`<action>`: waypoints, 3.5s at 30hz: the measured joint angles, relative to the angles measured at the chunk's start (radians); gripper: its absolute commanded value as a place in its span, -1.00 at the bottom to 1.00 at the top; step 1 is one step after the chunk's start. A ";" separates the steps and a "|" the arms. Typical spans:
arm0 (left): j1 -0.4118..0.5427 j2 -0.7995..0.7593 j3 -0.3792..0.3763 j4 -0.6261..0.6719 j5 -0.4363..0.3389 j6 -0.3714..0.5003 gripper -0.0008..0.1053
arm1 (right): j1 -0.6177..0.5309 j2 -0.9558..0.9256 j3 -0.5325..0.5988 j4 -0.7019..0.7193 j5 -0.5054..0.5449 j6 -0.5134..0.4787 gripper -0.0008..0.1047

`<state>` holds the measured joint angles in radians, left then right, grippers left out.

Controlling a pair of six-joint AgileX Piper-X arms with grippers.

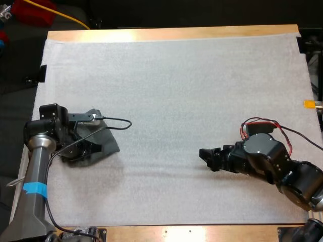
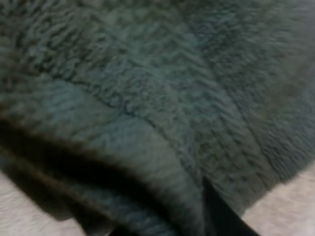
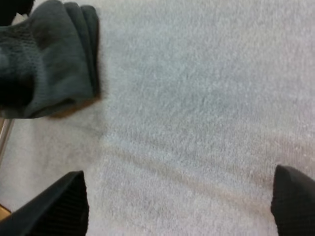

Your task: Pick towel from pile, fold and stack

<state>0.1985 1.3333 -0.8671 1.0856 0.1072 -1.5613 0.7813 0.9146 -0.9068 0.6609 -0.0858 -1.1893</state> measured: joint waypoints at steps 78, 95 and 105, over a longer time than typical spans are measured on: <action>0.000 0.331 -0.189 -0.232 -0.050 -0.103 0.33 | 0.000 0.000 0.000 -0.164 -0.104 0.000 0.42; 0.000 0.256 -0.245 -0.179 -0.050 -0.100 0.33 | 0.000 0.000 0.000 -0.164 -0.104 0.000 0.42; 0.000 0.093 -0.251 -0.042 -0.050 -0.096 0.33 | 0.000 0.000 0.000 -0.164 -0.104 0.000 0.42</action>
<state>0.1985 1.4264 -1.1178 1.0441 0.0575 -1.6575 0.7813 0.9146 -0.9068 0.4966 -0.1901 -1.1893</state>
